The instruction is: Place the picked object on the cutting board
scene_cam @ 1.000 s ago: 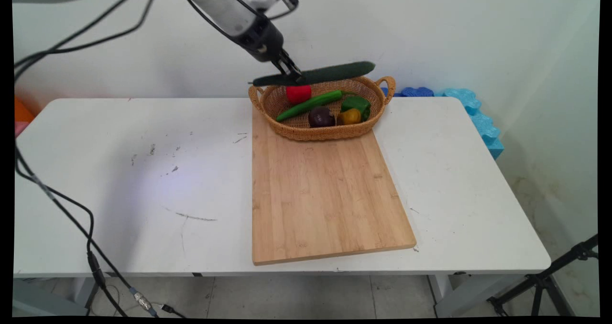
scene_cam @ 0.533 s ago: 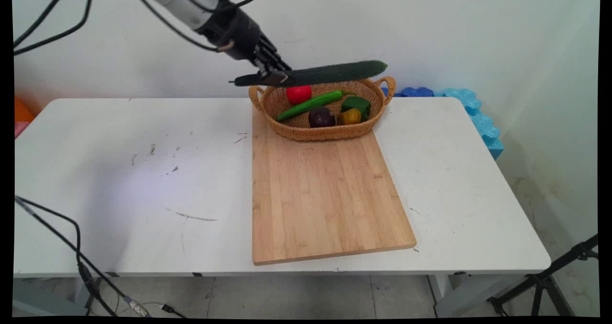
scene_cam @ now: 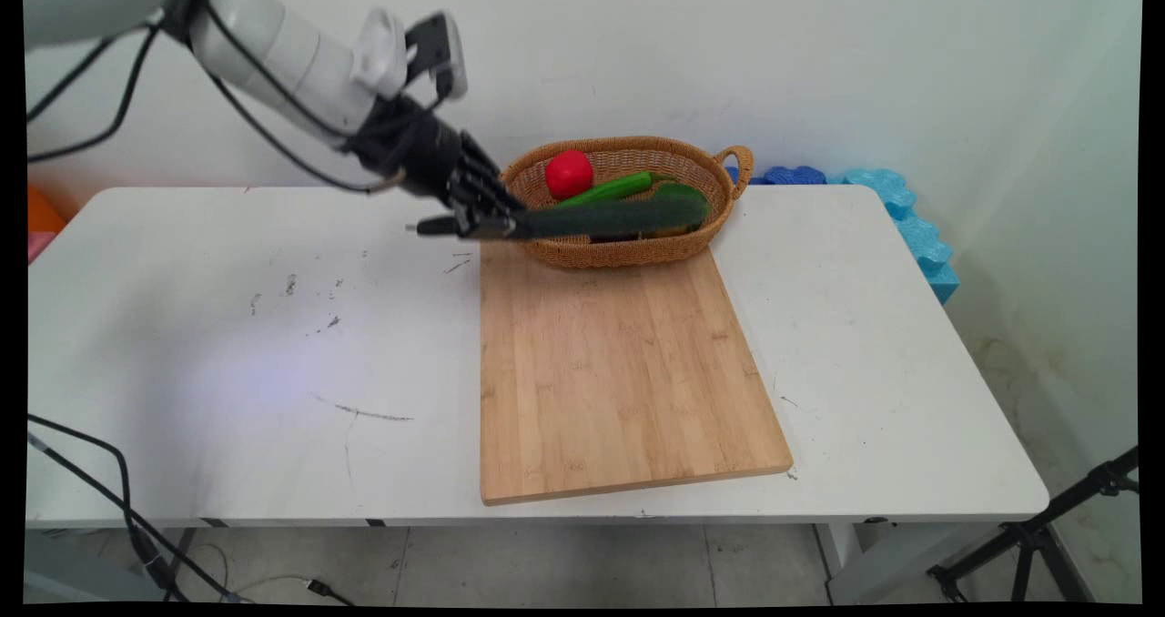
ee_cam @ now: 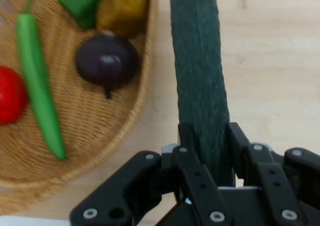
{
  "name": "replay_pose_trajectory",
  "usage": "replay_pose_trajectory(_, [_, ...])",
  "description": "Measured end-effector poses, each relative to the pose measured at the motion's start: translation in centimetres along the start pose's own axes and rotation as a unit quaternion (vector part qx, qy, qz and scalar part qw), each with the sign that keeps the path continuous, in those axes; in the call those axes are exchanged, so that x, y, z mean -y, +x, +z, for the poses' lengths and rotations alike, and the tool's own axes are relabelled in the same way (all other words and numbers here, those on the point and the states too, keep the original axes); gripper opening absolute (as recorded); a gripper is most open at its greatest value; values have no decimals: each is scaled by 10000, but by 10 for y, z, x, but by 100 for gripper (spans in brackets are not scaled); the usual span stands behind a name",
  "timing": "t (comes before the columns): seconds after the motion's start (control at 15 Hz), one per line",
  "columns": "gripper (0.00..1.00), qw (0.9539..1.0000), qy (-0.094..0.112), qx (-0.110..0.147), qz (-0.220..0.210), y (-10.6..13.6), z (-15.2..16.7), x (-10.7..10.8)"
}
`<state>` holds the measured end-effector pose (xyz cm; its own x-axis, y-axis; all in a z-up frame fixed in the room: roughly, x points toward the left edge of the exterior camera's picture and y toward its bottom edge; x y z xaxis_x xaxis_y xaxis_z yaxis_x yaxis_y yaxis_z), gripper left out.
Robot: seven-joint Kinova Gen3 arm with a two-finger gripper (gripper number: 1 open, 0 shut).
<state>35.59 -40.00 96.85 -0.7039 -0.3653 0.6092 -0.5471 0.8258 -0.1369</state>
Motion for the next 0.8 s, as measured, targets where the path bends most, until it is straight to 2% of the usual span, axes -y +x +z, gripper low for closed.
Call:
replay_pose_trajectory(0.4, [0,9998,-156,149,-39,-40,45,-23])
replay_pose_trajectory(0.8, [0,9996,-151,154,-166,-54,80,-30])
